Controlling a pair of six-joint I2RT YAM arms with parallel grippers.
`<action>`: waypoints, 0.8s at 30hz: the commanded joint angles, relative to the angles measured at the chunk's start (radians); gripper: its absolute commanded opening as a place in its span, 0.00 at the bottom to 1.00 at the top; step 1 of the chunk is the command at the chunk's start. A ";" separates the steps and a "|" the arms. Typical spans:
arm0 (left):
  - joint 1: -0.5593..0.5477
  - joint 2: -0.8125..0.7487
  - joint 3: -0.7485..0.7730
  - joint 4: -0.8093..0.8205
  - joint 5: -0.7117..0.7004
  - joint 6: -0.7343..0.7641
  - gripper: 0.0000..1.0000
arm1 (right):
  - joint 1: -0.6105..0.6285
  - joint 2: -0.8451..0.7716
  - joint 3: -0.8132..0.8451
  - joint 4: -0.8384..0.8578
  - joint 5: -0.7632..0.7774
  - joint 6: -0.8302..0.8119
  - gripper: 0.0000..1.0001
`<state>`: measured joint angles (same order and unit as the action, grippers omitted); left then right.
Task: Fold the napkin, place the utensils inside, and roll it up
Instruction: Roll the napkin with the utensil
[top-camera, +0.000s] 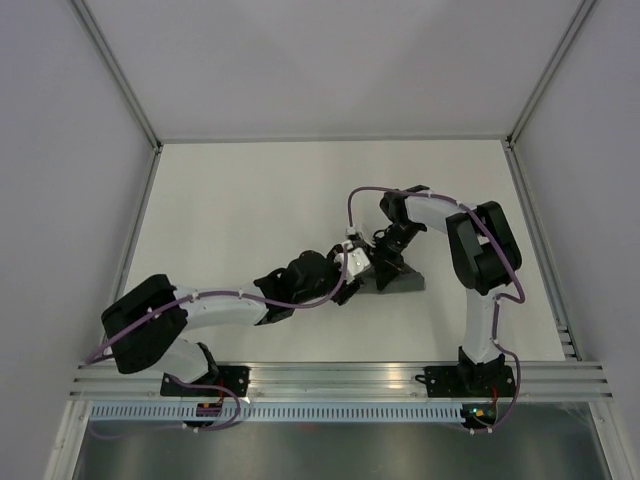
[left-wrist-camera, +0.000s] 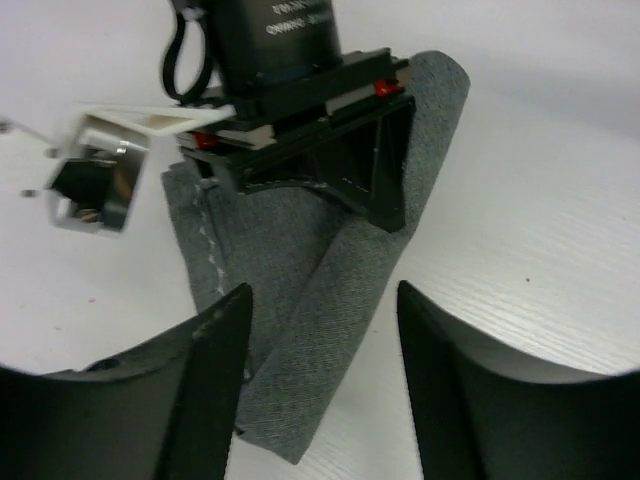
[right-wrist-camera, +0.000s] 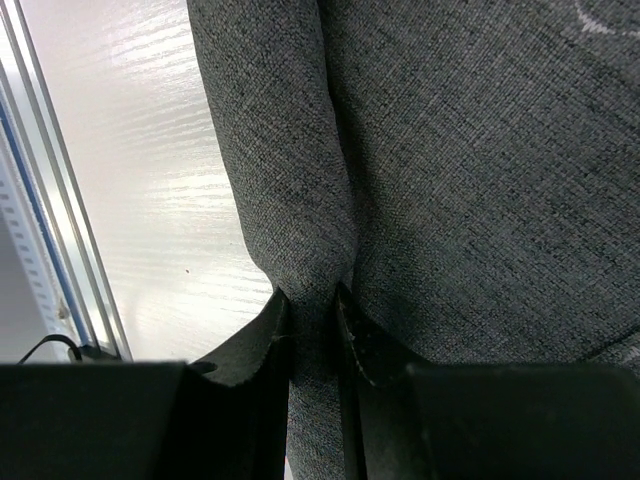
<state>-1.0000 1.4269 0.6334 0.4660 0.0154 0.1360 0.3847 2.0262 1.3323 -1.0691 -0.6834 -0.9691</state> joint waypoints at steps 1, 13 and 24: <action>-0.040 0.070 0.083 -0.046 -0.078 0.157 0.68 | 0.002 0.088 0.018 -0.003 0.042 -0.036 0.19; -0.091 0.283 0.200 -0.084 -0.057 0.324 0.69 | -0.020 0.173 0.090 -0.049 0.045 -0.026 0.20; -0.140 0.431 0.213 -0.012 -0.156 0.409 0.67 | -0.026 0.197 0.123 -0.074 0.031 -0.022 0.22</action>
<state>-1.1347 1.8137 0.8200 0.4156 -0.0895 0.4747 0.3550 2.1612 1.4631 -1.2194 -0.7345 -0.9543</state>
